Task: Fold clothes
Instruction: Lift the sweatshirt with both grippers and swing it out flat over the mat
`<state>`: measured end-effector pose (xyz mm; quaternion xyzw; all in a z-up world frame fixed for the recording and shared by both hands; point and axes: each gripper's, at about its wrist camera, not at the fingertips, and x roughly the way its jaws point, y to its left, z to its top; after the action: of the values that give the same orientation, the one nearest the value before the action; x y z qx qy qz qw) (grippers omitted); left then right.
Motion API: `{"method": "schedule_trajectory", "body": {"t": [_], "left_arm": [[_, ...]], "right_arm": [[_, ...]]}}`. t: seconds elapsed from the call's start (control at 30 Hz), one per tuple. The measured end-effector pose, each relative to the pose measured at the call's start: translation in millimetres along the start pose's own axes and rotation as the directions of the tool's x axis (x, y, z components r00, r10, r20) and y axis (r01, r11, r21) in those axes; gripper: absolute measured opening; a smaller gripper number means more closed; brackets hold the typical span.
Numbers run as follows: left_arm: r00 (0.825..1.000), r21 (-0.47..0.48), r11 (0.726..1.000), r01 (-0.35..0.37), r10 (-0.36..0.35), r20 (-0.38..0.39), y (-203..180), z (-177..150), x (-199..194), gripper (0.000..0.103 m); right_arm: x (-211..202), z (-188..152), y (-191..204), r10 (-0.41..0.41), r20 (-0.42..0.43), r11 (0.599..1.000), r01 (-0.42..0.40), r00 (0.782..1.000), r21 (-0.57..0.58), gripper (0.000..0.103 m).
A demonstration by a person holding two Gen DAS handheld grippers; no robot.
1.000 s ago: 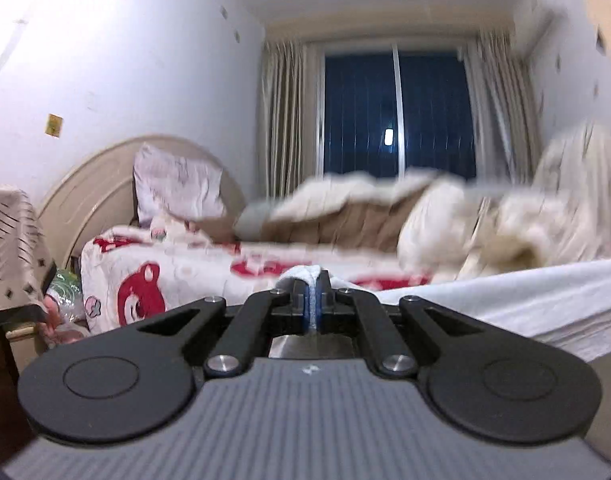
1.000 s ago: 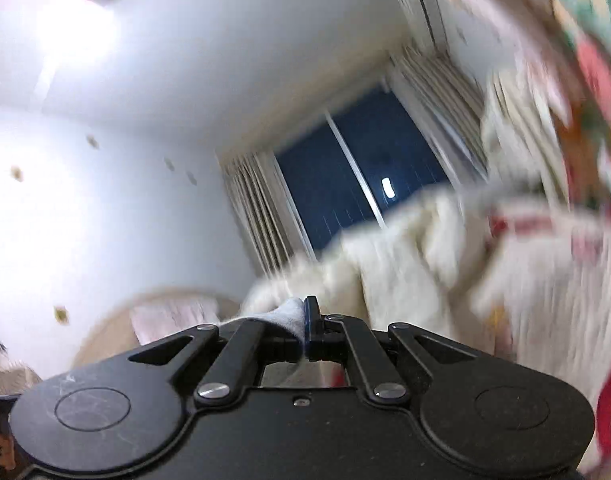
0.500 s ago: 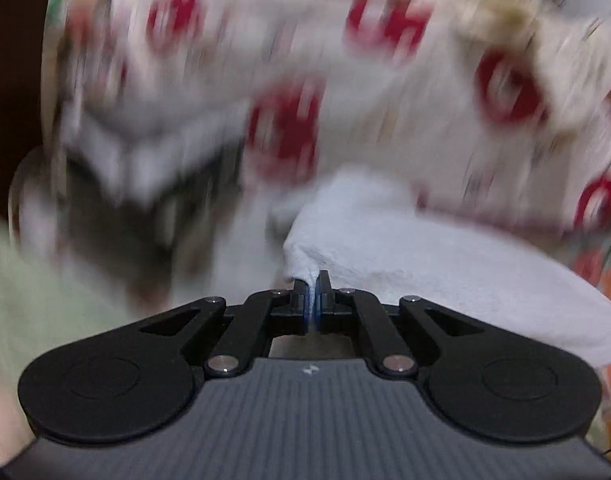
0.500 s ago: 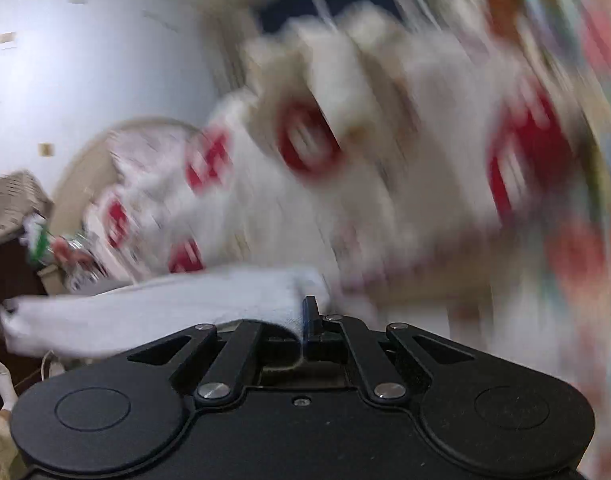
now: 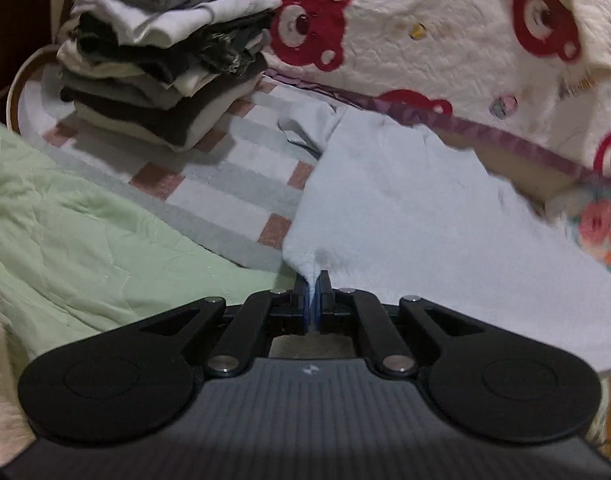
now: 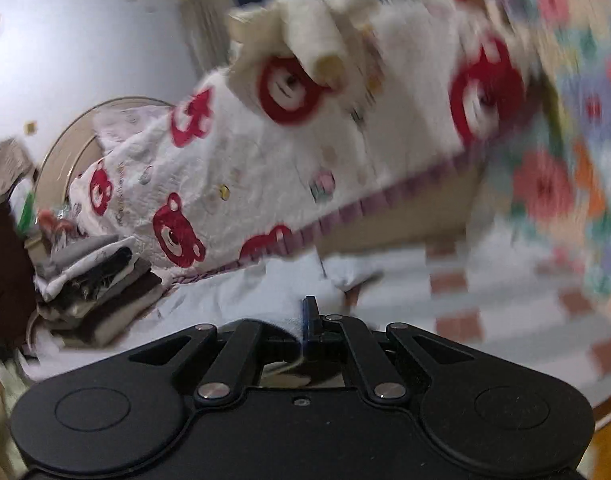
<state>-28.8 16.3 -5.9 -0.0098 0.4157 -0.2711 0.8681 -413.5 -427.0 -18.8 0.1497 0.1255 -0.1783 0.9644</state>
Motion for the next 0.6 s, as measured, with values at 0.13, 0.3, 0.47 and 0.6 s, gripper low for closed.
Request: {"method": "schedule_trajectory", "body": {"t": [0.13, 0.3, 0.47, 0.6], "left_arm": [[0.993, 0.058, 0.998, -0.034, 0.040, -0.107, 0, -20, 18, 0.003], [0.990, 0.053, 0.998, -0.037, 0.044, -0.134, 3, -30, 15, 0.002], [0.987, 0.056, 0.998, -0.043, 0.051, -0.151, 7, -35, 2, 0.002], [0.956, 0.126, 0.987, -0.102, 0.132, -0.261, 3, -52, 25, 0.000]], "right_arm": [[4, -42, -18, -0.051, -0.141, 0.995, 0.062, 0.989, 0.074, 0.001], [-9, -47, -16, -0.032, -0.127, 0.993, 0.046, 0.991, 0.111, 0.001], [-27, -42, -5, -0.040, -0.122, 0.999, 0.042, 0.992, 0.016, 0.001], [-12, -89, -28, -0.120, -0.287, 0.987, 0.144, 0.950, 0.064, 0.000]]}}
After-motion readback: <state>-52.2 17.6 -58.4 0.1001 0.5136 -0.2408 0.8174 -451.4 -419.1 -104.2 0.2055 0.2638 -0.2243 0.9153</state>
